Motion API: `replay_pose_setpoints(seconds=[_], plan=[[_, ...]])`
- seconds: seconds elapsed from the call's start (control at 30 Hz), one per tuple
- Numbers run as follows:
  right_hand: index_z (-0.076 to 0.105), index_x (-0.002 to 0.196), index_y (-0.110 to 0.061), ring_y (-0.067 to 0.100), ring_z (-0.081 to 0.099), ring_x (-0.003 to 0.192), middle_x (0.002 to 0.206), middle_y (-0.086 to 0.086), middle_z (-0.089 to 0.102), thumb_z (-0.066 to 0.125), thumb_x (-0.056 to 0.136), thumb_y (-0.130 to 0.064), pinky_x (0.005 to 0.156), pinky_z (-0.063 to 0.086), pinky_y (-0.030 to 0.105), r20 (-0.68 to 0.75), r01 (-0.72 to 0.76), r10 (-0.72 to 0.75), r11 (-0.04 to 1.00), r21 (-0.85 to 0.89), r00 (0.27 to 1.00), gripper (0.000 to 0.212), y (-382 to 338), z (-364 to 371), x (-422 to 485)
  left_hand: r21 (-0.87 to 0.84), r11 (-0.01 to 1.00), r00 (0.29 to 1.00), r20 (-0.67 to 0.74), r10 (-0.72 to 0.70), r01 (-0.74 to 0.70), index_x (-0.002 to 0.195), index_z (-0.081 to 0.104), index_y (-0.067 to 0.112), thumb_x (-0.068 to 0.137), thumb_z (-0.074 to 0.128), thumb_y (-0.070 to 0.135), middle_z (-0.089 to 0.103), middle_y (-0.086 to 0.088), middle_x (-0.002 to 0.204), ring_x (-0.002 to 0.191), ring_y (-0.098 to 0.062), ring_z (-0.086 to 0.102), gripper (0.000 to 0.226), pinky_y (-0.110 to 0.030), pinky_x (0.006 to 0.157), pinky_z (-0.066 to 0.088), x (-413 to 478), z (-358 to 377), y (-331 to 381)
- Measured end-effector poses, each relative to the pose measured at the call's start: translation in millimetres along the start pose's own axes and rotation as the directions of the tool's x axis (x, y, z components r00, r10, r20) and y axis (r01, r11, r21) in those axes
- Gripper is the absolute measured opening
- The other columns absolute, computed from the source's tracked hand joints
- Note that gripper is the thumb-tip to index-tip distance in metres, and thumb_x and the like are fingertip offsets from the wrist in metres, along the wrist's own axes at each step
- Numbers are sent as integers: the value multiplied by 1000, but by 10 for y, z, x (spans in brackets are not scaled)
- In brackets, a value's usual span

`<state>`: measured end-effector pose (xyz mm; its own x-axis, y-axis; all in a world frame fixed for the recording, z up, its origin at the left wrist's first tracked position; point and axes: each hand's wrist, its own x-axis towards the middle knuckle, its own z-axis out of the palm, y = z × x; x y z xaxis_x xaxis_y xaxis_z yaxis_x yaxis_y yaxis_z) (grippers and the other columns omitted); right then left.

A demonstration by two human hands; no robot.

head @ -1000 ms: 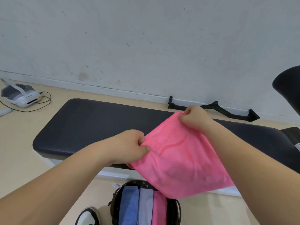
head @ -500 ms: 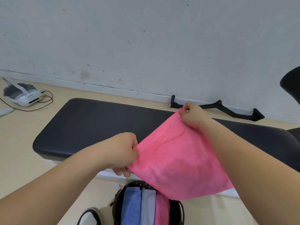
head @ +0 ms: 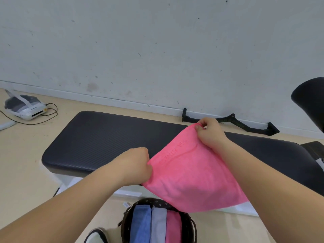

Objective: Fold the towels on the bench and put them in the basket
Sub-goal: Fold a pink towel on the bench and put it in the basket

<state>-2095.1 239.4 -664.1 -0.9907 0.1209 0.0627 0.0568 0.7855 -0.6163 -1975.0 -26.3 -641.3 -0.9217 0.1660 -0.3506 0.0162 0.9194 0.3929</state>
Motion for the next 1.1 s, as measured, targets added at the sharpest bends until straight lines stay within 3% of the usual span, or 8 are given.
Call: replay_pose_setpoints(seconds=[0.2, 0.3, 0.4, 0.53, 0.67, 0.83, 0.97, 1.1], plan=[[60, 100, -15, 13, 55, 74, 84, -5, 61, 56, 102, -18, 68, 43, 26, -171, 68, -31, 975, 212, 985, 5, -150, -362, -330, -90, 982, 966, -215, 145, -168, 84, 51, 22, 90, 58, 19, 61, 4, 82, 71, -15, 54, 10, -32, 63, 46, -151, -94, 42], [63, 98, -17, 12, 48, 58, 74, 2, 62, 60, 100, -17, 53, 41, 20, -111, 65, -21, 910, 409, 994, 4, -248, -695, -579, -237, 934, 936, -291, 196, -269, 87, 55, 27, 90, 61, 13, 64, 5, 81, 70, -11, 56, 16, -31, 67, 51, -265, -185, 59], [72, 94, -21, 18, 63, 68, 79, 7, 71, 66, 99, -16, 61, 51, 28, 112, -27, -49, 803, 595, 993, 9, -274, -1099, -866, -275, 899, 907, -349, 236, -340, 87, 59, 31, 88, 61, 9, 65, 6, 76, 63, -5, 54, 22, -28, 63, 51, -402, -249, 101], [76, 98, -15, 13, 66, 77, 88, 1, 74, 61, 98, -2, 60, 52, 25, 272, -128, -90, 715, 687, 958, 20, -207, -1556, -1221, -261, 883, 889, -357, 287, -389, 86, 68, 31, 91, 60, 8, 69, 14, 76, 60, -5, 57, 25, -22, 59, 50, -644, -318, 168], [77, 102, -5, 17, 72, 91, 99, 9, 77, 68, 86, -3, 76, 60, 25, 309, -173, -111, 633, 754, 944, 18, -57, -1803, -1559, -277, 854, 867, -379, 324, -440, 88, 74, 29, 94, 61, 10, 75, 7, 81, 74, -15, 70, 24, -36, 68, 60, -943, -422, 266], [77, 98, 1, 22, 70, 87, 96, 15, 73, 76, 74, -7, 80, 60, 28, 234, -136, -121, 533, 835, 965, 25, 129, -1811, -1818, -402, 817, 860, -466, 207, -414, 82, 74, 22, 91, 61, 7, 74, 4, 74, 65, -11, 66, 22, -33, 64, 55, -1137, -454, 273], [80, 89, 2, 26, 73, 86, 91, 18, 75, 87, 56, -9, 80, 61, 31, 248, -147, -86, 605, 782, 965, 36, 199, -1618, -1887, -371, 832, 863, -452, 226, -413, 74, 72, 15, 86, 62, 0, 73, 3, 72, 65, -10, 62, 22, -32, 65, 52, -1145, -400, 252], [77, 90, 8, 31, 73, 88, 94, 26, 76, 83, 67, 8, 87, 61, 38, 279, -171, -30, 726, 666, 960, 24, 267, -1383, -1916, -284, 866, 870, -408, 278, -410, 70, 70, 14, 83, 62, -1, 72, 2, 72, 65, -6, 60, 21, -23, 64, 49, -1042, -364, 206]])
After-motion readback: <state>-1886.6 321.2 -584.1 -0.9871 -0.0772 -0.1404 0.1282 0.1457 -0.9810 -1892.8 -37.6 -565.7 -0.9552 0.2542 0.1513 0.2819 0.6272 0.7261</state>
